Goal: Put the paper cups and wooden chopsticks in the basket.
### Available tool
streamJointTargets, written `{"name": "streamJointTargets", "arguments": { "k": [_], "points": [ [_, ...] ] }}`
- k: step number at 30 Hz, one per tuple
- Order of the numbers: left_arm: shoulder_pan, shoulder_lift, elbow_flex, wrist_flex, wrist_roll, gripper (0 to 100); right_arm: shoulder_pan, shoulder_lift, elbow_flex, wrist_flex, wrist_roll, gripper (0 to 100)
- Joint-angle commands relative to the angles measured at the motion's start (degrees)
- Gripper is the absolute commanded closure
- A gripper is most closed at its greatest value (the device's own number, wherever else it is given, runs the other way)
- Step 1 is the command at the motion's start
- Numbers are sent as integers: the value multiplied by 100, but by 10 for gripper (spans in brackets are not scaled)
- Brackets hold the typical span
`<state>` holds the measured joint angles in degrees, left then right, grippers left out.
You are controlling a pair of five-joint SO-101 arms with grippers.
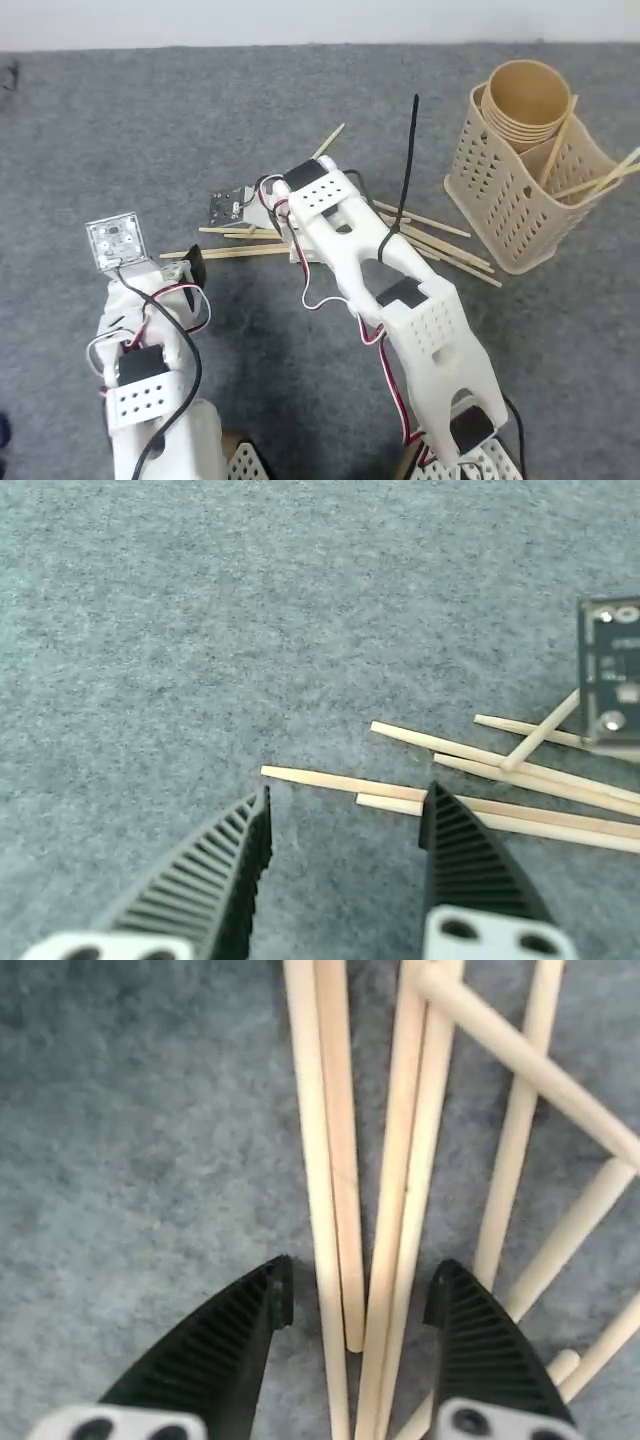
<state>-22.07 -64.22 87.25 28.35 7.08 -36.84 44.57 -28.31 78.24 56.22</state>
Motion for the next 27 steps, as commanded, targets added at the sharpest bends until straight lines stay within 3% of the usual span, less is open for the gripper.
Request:
{"name": "streamJointTargets", "arguments": {
  "k": [1,8,21,27],
  "points": [
    [0,-105,-154,-149,44,776,145,31,-273,4,105,809],
    [97,-105,-145,-149,44,776,338,312,-642,66,105,995],
    [105,-105,-145,-149,44,776,338,-400,-642,857,114,983],
    [105,-105,-145,-149,44,776,374,-127,-633,1051,114,817]
  ]
}}
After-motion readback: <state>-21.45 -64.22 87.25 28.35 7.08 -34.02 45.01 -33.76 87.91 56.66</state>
